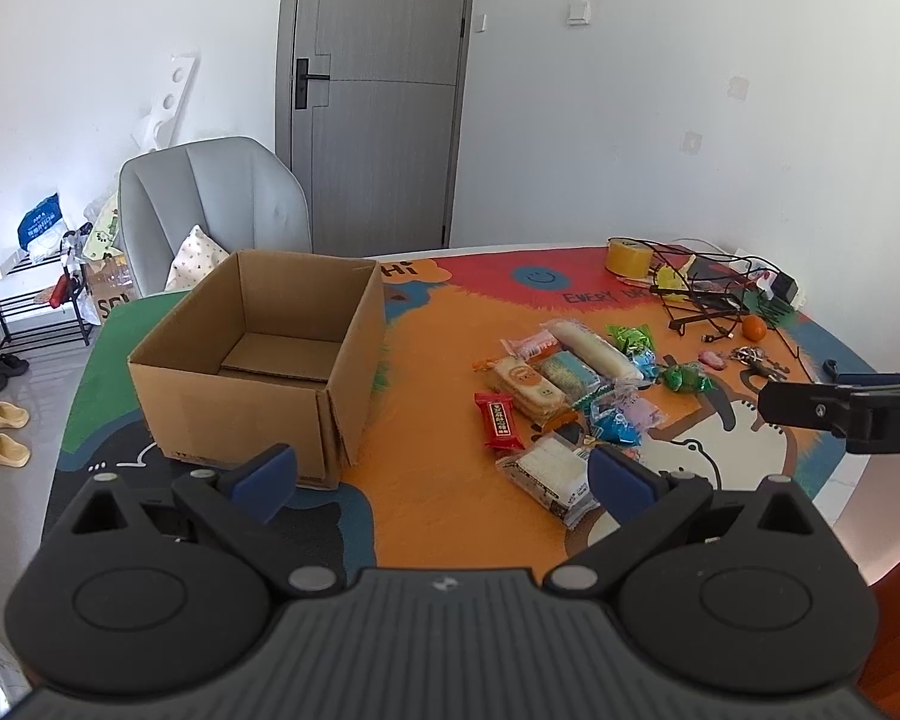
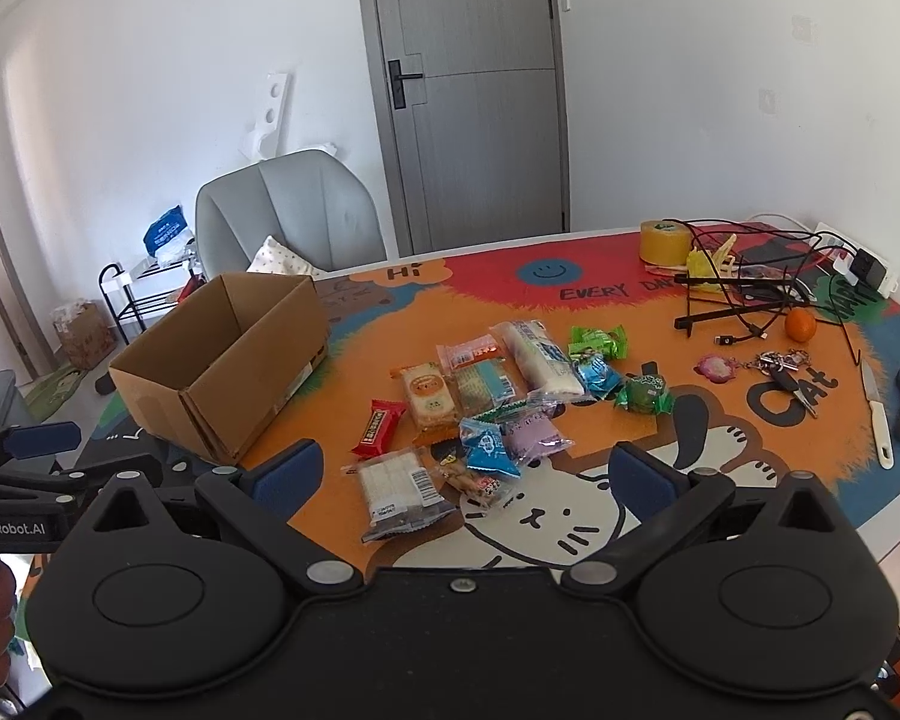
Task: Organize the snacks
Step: 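Grasp white bread pack with left tool while right tool grasps small snack bag, then carry both held snacks over the cardboard box and open both tools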
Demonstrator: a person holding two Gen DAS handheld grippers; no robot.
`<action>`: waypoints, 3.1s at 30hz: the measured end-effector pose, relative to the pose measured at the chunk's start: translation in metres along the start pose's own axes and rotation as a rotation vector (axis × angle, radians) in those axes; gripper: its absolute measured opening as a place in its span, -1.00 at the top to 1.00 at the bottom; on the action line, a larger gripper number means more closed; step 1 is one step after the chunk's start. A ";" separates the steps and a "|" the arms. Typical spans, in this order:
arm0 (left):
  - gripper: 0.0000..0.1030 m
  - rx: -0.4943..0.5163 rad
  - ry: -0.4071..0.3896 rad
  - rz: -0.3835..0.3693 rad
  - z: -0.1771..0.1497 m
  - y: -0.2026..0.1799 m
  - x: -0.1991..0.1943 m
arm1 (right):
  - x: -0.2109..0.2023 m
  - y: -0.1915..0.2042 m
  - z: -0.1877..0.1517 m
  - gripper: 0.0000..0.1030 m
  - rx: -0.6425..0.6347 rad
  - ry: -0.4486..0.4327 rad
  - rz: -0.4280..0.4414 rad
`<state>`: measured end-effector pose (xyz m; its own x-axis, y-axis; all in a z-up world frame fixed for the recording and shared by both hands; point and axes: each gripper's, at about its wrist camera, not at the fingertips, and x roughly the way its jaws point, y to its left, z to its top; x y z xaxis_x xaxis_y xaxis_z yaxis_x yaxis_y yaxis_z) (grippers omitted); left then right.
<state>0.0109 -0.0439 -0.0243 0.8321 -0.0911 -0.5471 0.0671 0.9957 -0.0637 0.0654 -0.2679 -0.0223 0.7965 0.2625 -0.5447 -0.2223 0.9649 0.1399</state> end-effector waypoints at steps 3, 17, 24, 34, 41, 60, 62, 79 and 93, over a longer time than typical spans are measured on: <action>-0.99 0.002 -0.006 0.013 -0.001 -0.003 0.006 | 0.005 -0.003 -0.002 -1.00 0.009 0.001 -0.011; -0.98 -0.018 0.026 -0.029 -0.013 -0.023 0.045 | 0.030 -0.028 -0.019 -1.00 0.063 0.002 -0.061; -0.98 -0.040 0.058 -0.052 -0.021 -0.038 0.070 | 0.043 -0.041 -0.029 -1.00 0.075 -0.008 -0.083; -0.98 -0.060 0.087 -0.068 -0.027 -0.058 0.103 | 0.067 -0.067 -0.041 -0.98 0.155 0.008 -0.045; -0.95 -0.074 0.103 -0.063 -0.031 -0.067 0.125 | 0.085 -0.075 -0.048 -0.61 0.173 0.032 -0.021; -0.38 -0.107 0.092 -0.018 -0.040 -0.077 0.164 | 0.111 -0.092 -0.054 -0.38 0.228 0.032 0.018; -0.26 -0.115 0.089 -0.018 -0.041 -0.075 0.164 | 0.114 -0.089 -0.054 -0.38 0.219 0.036 0.032; 0.10 -0.134 0.083 0.021 -0.045 -0.046 0.142 | 0.135 -0.049 -0.049 -0.38 0.143 0.026 0.134; -0.15 -0.133 0.093 0.095 -0.052 -0.030 0.139 | 0.140 -0.025 -0.057 0.00 0.092 0.080 0.163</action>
<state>0.0959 -0.0869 -0.1417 0.7762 -0.0040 -0.6305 -0.0882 0.9895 -0.1147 0.1507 -0.2557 -0.1488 0.7061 0.4172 -0.5722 -0.2892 0.9075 0.3047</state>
